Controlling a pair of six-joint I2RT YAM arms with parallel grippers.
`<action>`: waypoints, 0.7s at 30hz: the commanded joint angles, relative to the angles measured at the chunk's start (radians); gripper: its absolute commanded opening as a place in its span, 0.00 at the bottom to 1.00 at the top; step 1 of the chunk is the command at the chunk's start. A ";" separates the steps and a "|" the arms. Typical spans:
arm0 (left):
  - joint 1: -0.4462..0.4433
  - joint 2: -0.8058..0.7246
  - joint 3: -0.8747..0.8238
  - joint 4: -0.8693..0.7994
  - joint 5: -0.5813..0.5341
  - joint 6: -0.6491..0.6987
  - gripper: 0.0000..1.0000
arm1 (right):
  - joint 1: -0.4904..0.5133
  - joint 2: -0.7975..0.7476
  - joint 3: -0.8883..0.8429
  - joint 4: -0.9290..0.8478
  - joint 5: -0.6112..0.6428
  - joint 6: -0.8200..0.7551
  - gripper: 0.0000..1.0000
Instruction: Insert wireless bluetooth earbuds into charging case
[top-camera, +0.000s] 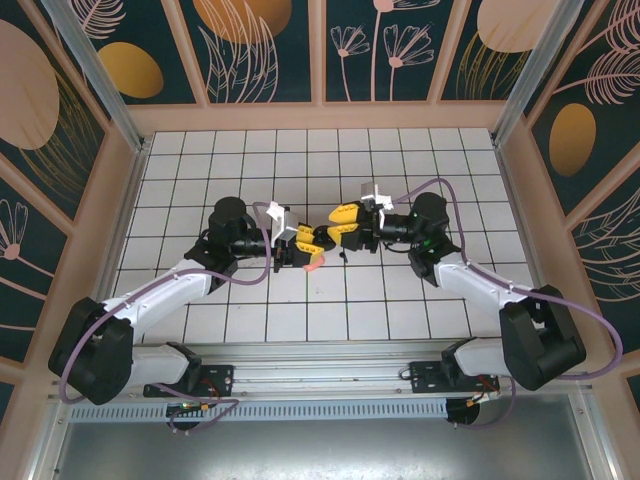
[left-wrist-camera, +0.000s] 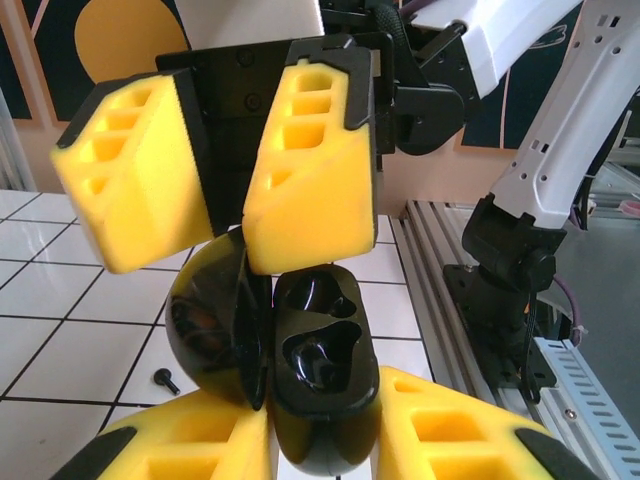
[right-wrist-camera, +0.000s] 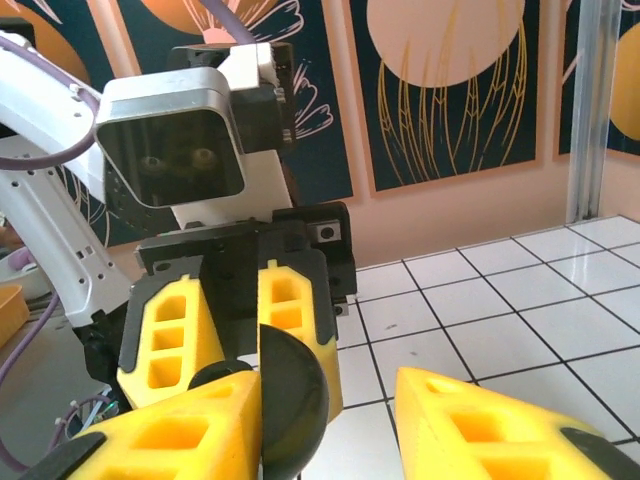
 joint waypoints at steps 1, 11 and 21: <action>-0.005 -0.018 0.019 -0.007 0.011 0.027 0.26 | -0.008 0.011 0.026 0.054 0.042 0.034 0.40; -0.003 0.034 -0.022 0.100 -0.036 -0.021 0.24 | -0.025 -0.012 0.018 0.063 0.058 0.096 0.51; 0.046 0.164 -0.061 0.265 -0.011 -0.144 0.22 | -0.047 -0.078 0.020 -0.096 0.111 0.106 0.56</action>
